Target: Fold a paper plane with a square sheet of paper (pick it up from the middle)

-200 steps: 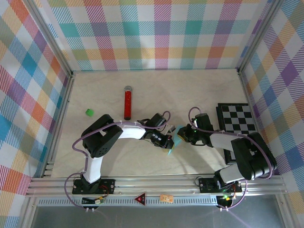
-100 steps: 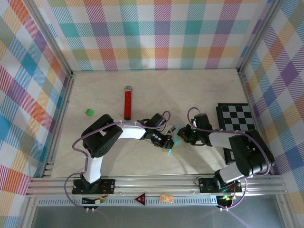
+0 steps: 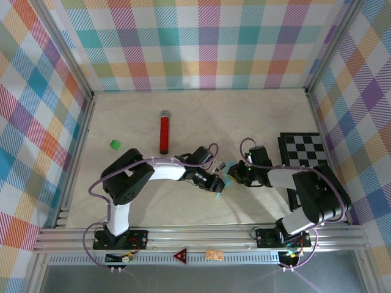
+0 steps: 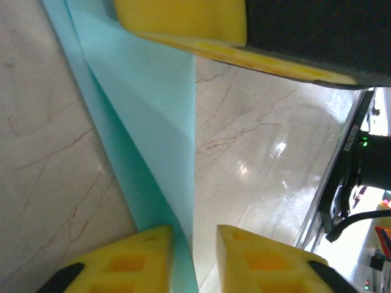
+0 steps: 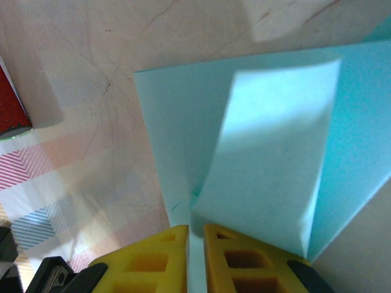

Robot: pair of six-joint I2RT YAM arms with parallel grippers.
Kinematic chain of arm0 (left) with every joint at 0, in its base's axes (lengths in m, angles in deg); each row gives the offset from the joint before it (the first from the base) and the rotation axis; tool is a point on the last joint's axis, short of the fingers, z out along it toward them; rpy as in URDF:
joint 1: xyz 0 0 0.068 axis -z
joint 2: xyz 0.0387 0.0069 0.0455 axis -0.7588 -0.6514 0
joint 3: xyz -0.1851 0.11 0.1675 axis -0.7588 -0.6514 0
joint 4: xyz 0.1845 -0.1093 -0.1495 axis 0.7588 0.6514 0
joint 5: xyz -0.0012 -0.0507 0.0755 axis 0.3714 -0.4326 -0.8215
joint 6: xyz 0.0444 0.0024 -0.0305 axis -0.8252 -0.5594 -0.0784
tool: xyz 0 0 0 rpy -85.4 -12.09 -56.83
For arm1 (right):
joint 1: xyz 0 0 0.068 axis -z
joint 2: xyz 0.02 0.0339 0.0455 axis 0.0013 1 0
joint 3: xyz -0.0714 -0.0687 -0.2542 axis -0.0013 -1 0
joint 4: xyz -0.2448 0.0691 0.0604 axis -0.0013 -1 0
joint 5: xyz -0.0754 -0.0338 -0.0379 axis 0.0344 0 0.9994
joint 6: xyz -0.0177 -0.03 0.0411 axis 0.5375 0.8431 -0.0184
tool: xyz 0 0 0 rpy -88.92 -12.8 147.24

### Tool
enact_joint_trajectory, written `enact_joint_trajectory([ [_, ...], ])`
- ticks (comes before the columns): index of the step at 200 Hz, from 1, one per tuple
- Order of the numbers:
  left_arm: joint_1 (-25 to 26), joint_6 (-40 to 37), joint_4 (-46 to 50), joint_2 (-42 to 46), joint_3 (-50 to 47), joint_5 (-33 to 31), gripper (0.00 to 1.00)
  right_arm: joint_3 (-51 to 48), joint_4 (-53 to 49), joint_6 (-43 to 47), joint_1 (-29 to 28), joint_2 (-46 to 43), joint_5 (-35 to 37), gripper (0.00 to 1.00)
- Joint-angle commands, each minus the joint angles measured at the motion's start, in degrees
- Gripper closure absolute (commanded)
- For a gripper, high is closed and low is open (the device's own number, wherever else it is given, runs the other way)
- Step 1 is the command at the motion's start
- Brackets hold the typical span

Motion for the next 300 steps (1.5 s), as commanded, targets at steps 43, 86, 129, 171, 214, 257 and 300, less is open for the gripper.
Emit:
enact_joint_trajectory([
  [43,-3.08,6.2,-4.95,6.63,-6.07,0.27,0.56,-0.47,-4.24,1.46,0.44,2.55,2.49,0.84],
  [86,-3.38,7.38,-6.11,5.49,-4.65,4.37,0.57,-0.55,-4.86,1.63,0.39,1.94,2.73,0.84],
  [129,-3.3,7.79,-6.93,4.41,-4.26,6.58,0.68,-0.73,-4.64,1.43,0.39,2.03,2.65,0.84],
  [171,-3.24,7.48,-7.1,2.96,-3.59,9.1,0.68,-0.48,-4.96,1.55,0.41,2.03,2.65,0.83],
  [214,-2.72,6.65,-6.01,0.87,-2.22,10.09,0.71,-0.45,-5.13,1.53,0.39,2.11,2.65,0.83],
  [257,-2.38,6.61,-6.24,-0.1,-2.24,10.38,0.8,-0.46,-5.14,1.51,0.45,2.34,2.74,0.83],
  [300,-2.37,6.21,-6.24,-0.99,-2.85,12.1,0.84,-0.46,-4.88,1.58,0.42,3.12,2.74,0.83],
])
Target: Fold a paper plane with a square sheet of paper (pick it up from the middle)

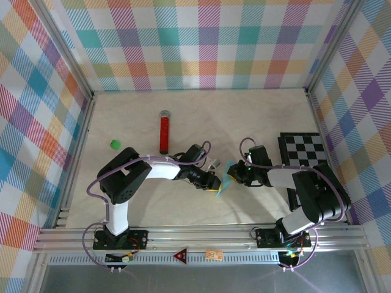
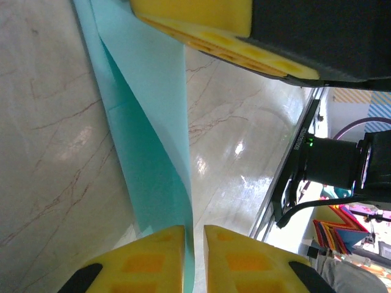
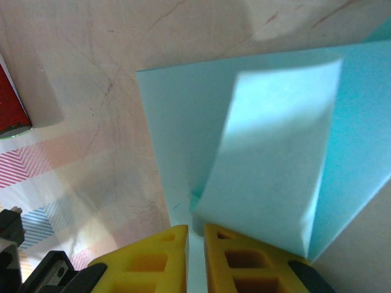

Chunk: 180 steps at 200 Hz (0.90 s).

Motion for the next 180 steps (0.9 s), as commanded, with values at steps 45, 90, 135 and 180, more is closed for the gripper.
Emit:
enact_joint_trajectory([
  [45,0.45,-3.87,3.37,-1.96,1.04,3.4,0.92,-0.63,-5.18,1.33,0.41,3.16,3.2,0.83],
  [90,0.46,-7.11,7.34,-2.98,0.17,3.86,0.97,-0.72,-5.26,1.36,0.41,3.75,3.47,0.83],
  [135,0.56,-10.09,12.04,-2.9,0.13,1.78,0.92,-0.77,-5.31,1.37,0.4,3.81,3.55,0.83],
  [180,0.54,-10.43,13.94,-0.45,0.64,-0.24,0.87,-0.72,-5.4,1.44,0.39,3.87,3.53,0.83],
])
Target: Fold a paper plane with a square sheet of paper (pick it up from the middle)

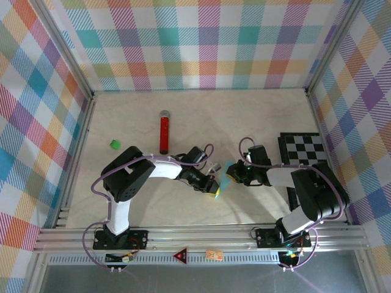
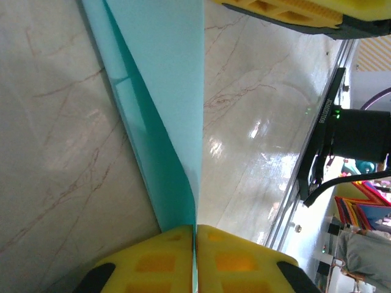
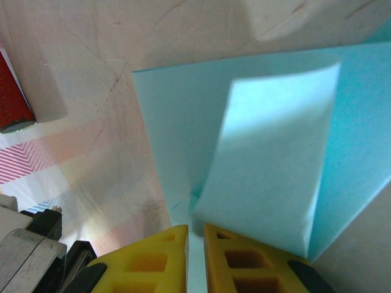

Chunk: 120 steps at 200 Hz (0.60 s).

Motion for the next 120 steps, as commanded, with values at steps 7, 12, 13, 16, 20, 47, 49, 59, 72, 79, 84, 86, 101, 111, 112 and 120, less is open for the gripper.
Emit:
enact_joint_trajectory([
  [7,0.55,-1.3,8.19,2.9,-0.65,-2.09,0.85,-1.27,-5.78,1.4,0.45,2.78,4.7,0.83],
  [12,0.54,-0.78,7.75,3.9,-0.93,-2.95,0.82,-1.21,-5.77,1.34,0.5,2.78,4.69,0.83],
  [13,0.55,-0.66,7.6,4.12,-1.01,-3.08,0.82,-1.19,-5.77,1.36,0.48,2.74,4.69,0.83],
  [16,0.48,-0.22,7.02,4.64,-1.23,-3.38,0.81,-1.18,-5.77,1.44,0.46,2.78,4.69,0.83],
  [20,0.48,0.37,6.14,5.54,-1.58,-3.78,0.79,-1.18,-5.82,1.39,0.53,2.77,4.71,0.83],
  [47,0.38,4.47,3.58,9.03,-1.93,-7.85,0.69,-1.1,-5.79,1.33,0.45,2.65,4.53,0.83],
  [49,0.38,4.78,3.29,9.16,-1.85,-8.0,0.69,-1.1,-5.82,1.33,0.5,2.66,4.56,0.83],
  [59,0.31,6.57,1.02,9.79,-2.02,-8.58,0.69,-1.09,-5.82,1.31,0.45,2.53,4.43,0.83],
  [72,0.32,9.38,-2.08,10.23,-2.04,-8.73,0.75,-1.09,-5.94,1.46,0.45,2.33,4.44,0.83],
  [79,0.34,10.44,-3.72,10.02,-1.77,-8.18,0.79,-1.09,-6.04,1.51,0.46,2.12,4.51,0.83],
  [84,0.3,11.06,-4.72,9.58,-1.34,-7.51,0.82,-1.09,-6.1,1.49,0.5,2.14,4.59,0.83],
  [86,0.36,11.3,-5.13,9.32,-1.07,-7.19,0.83,-1.16,-6.12,1.44,0.46,2.16,4.62,0.83],
  [101,0.55,12.1,-6.47,7.08,1.22,-4.51,0.93,-1.18,-5.91,1.31,0.5,2.3,4.52,0.83],
  [111,0.9,11.94,-6.47,5.78,2.63,-3.63,0.95,-1.1,-5.91,1.31,0.46,2.42,4.43,0.83],
  [112,0.91,11.94,-6.5,5.63,2.75,-3.6,0.95,-1.1,-5.93,1.35,0.46,2.43,4.43,0.83],
  [120,1.18,11.64,-6.17,4.67,3.62,-3.1,0.96,-1.22,-5.85,1.31,0.51,2.34,4.38,0.83],
])
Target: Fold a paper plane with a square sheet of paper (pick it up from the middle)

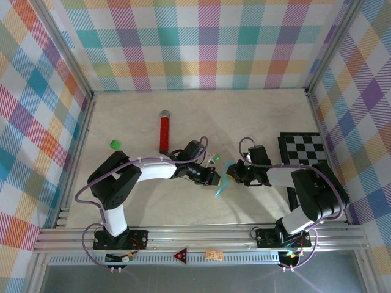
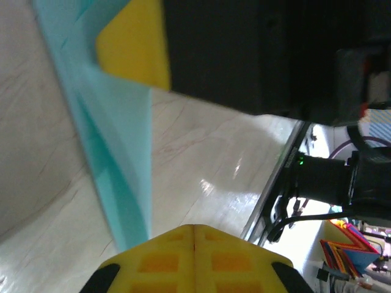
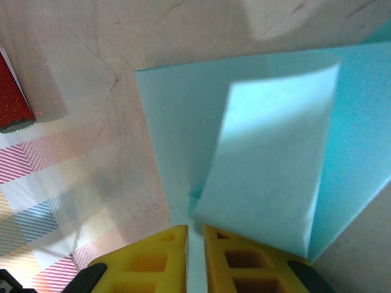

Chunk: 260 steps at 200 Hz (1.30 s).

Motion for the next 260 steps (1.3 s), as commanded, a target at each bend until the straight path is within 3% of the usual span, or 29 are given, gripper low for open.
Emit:
enact_joint_trajectory([
  [1,0.9,1.62,-2.59,-2.9,3.53,3.16,0.96,-1.2,-5.81,1.24,0.46,2.32,4.47,0.83],
  [56,1.86,0.29,-0.67,-8.47,7.62,4.59,0.97,-1.18,-5.59,1.09,0.43,2.29,4.23,0.83],
  [122,2.45,-2.28,4.27,-12.8,10.11,0.33,0.97,-1.18,-5.74,1.1,0.43,2.47,4.23,0.83],
  [260,3.95,-9.55,13.44,-6.76,1.28,-4.71,0.95,-1.01,-5.91,1.2,0.43,3.68,4.4,0.83],
])
